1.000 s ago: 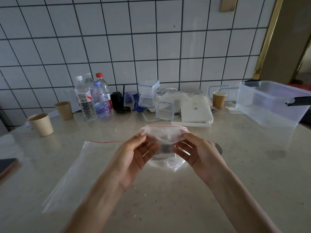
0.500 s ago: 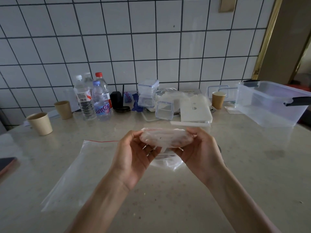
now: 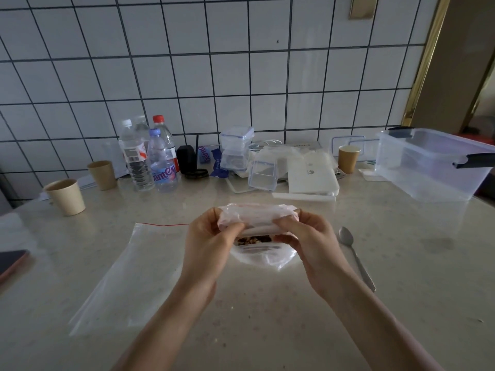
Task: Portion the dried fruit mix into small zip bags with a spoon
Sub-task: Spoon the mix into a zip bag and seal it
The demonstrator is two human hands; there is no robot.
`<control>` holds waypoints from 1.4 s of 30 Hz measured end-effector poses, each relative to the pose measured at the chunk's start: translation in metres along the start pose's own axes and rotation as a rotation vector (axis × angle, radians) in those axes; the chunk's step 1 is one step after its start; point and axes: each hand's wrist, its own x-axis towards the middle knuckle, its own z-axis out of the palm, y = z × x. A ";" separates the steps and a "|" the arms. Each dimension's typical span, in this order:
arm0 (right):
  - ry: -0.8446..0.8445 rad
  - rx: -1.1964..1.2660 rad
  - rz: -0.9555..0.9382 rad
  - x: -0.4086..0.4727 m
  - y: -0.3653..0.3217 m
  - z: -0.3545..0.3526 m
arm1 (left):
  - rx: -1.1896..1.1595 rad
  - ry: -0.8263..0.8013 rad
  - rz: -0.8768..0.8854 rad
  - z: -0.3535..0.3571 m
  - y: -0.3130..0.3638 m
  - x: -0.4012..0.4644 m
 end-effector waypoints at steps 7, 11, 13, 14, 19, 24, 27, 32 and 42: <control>0.281 -0.016 -0.014 -0.002 0.000 0.002 | 0.157 0.150 0.161 -0.002 -0.011 0.002; 0.300 0.000 0.009 -0.003 -0.002 0.000 | 0.230 0.170 0.185 -0.006 -0.014 0.004; 0.288 0.004 0.005 -0.003 -0.002 0.000 | 0.391 0.165 0.342 -0.008 -0.016 0.003; 0.280 0.006 -0.003 -0.003 -0.003 0.000 | 0.457 0.159 0.412 -0.009 -0.016 0.003; 0.217 0.041 0.042 -0.003 -0.008 -0.006 | 0.310 0.077 0.222 -0.009 -0.015 0.007; 0.143 0.105 0.144 -0.002 -0.007 -0.008 | -0.138 0.014 -0.197 -0.012 -0.004 0.007; 0.127 0.173 0.172 -0.001 -0.004 -0.008 | -0.392 -0.074 -0.386 -0.015 0.002 0.008; 0.132 0.299 0.210 0.004 0.001 -0.011 | -0.626 -0.217 -0.516 -0.014 0.007 0.010; -0.083 0.424 0.185 0.005 -0.003 -0.008 | -0.539 -0.244 -0.485 -0.008 0.006 0.011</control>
